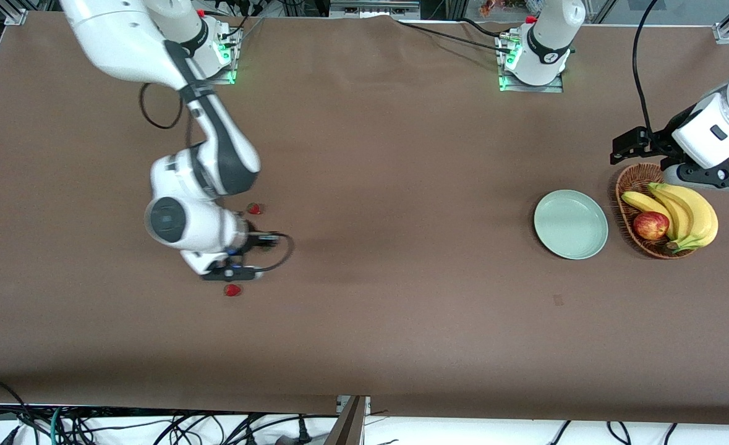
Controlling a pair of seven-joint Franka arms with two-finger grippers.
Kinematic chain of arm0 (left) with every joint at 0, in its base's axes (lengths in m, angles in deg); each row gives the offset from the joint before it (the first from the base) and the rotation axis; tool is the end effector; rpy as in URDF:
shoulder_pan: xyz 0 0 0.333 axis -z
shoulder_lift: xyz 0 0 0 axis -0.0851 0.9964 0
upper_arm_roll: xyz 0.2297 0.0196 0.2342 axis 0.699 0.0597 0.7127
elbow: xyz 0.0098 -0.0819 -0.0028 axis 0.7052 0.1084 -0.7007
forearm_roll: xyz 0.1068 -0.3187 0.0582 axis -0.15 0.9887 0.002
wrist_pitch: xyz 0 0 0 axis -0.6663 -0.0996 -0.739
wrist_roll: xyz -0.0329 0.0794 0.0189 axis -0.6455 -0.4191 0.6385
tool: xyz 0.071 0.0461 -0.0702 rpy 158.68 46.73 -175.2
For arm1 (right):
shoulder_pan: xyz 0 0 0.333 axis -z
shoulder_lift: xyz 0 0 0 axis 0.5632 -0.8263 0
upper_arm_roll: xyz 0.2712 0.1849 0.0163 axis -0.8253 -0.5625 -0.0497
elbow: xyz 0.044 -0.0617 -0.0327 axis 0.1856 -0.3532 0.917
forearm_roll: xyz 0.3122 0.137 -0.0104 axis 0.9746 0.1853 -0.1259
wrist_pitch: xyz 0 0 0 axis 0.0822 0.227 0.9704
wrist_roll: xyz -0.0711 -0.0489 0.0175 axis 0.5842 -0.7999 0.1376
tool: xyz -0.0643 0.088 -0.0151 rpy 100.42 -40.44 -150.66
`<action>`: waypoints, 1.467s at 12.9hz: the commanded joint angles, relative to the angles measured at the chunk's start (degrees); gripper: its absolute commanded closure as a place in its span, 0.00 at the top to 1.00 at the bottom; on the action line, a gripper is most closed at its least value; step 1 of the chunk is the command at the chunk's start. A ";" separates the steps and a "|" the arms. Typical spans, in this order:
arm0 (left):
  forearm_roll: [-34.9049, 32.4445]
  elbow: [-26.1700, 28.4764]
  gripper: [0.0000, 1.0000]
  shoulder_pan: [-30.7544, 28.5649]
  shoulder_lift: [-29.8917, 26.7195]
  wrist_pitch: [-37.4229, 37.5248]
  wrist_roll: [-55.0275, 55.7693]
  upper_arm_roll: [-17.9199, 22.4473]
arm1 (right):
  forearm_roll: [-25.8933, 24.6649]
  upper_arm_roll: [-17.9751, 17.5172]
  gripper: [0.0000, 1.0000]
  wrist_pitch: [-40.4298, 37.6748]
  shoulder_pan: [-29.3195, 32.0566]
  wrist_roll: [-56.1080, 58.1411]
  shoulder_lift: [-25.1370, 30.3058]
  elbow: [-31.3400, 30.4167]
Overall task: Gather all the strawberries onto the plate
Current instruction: 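Carry the strawberry to mid-table and open the right gripper, then grasp the strawberry with the left gripper while the right gripper takes another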
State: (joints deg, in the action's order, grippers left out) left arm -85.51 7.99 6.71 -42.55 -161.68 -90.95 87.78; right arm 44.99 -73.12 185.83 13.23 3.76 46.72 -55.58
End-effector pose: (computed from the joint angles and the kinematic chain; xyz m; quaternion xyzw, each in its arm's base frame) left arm 0.5058 -0.0161 0.5772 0.9969 -0.0415 -0.0634 0.0217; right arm 0.6121 0.3102 0.3175 -0.9922 0.0428 0.0654 0.0969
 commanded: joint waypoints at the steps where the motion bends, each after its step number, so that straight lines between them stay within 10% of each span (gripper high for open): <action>1: 0.02 -0.53 1.00 0.02 0.46 0.64 0.38 0.17 | 0.41 -1.00 0.22 8.26 -8.44 -15.48 -9.38 10.45; 6: -2.09 3.50 1.00 0.02 -0.85 -2.24 1.96 0.08 | -0.11 -0.39 0.33 35.36 -24.80 -40.09 -18.97 13.69; 9: -2.18 4.57 1.00 0.01 -1.38 -2.87 1.96 -0.09 | -0.46 2.16 0.67 38.90 -29.56 -47.42 -19.25 13.89; 12: -2.18 5.36 1.00 -0.25 -1.47 -2.87 1.87 -0.09 | -0.64 4.00 0.99 38.30 -29.14 -46.12 -17.32 12.23; 19: -2.18 14.40 1.00 -0.25 -2.44 -11.20 6.94 -4.47 | -0.38 12.08 1.00 8.99 -21.59 -17.79 -7.13 6.24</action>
State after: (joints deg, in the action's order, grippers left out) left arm -86.62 17.28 6.50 -42.72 -168.99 -88.43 86.36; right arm 44.71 -62.60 202.06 -10.52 -22.43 34.19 -45.42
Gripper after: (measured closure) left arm 0.000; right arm 0.000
